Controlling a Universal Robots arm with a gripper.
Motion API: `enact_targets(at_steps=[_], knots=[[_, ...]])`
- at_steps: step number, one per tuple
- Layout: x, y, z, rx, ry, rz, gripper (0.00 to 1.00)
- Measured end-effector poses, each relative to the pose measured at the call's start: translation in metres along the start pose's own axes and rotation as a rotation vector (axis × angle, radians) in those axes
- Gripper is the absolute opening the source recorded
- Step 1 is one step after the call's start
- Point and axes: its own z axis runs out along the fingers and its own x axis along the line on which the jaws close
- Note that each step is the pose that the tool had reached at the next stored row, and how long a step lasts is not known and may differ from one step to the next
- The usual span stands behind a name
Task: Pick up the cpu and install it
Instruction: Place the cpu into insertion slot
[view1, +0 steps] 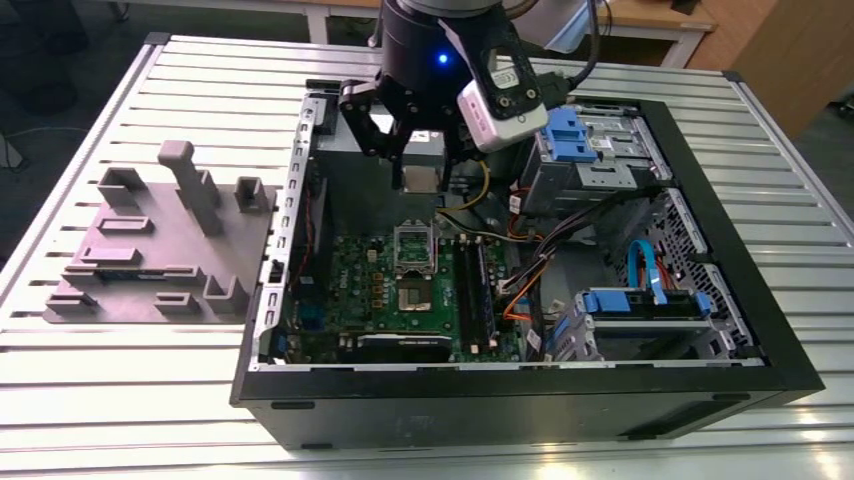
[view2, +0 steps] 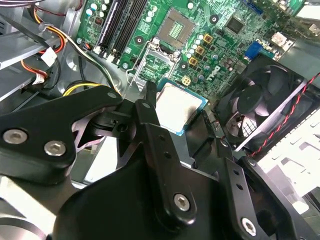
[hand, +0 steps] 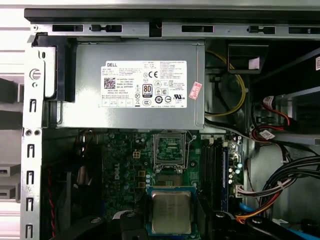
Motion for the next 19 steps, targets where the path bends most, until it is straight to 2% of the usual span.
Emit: enact_targets(at_steps=[12, 19], knots=[[-0.0001, -0.0016, 0.0009, 0.0001, 0.0001, 0.0, 0.47], [-0.0001, -0.0025, 0.0037, 0.0001, 0.0001, 0.0, 0.47]])
